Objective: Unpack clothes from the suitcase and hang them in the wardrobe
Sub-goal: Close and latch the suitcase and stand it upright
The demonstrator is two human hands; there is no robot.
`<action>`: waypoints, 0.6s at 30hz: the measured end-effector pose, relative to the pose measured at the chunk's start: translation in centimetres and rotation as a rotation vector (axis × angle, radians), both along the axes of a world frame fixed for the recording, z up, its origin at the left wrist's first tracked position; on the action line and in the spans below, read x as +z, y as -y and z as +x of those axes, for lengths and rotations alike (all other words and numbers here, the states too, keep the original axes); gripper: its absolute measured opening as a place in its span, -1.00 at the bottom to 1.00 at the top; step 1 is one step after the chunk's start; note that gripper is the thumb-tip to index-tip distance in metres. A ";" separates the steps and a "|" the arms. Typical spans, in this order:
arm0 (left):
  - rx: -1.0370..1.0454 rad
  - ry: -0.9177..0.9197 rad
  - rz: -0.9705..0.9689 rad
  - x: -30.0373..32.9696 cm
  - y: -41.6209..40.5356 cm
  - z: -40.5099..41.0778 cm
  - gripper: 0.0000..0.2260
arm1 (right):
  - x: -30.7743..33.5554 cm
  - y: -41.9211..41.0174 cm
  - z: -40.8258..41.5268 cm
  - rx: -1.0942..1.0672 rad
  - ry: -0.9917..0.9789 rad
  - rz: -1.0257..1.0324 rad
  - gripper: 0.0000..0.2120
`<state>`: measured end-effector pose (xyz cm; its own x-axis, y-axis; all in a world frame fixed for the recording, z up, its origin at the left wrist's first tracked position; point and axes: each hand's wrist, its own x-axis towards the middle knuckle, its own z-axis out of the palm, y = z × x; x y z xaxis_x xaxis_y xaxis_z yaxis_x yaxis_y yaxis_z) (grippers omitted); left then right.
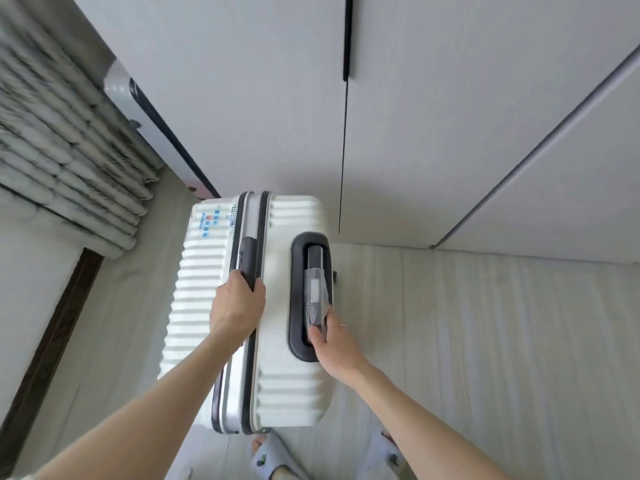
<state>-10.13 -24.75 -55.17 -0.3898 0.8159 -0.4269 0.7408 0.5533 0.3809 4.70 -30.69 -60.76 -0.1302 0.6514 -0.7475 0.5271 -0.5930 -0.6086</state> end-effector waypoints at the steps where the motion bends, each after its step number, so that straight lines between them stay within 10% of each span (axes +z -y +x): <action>1: -0.064 -0.061 -0.012 0.0 0.0 -2.4 -0.76 | 0.3 -0.4 -2.3 0.009 0.001 -0.004 -0.39; 18: -0.164 -0.336 -0.113 -5.4 -3.7 -31.4 -0.41 | -1.1 -8.8 -32.7 0.227 -0.008 0.058 -0.37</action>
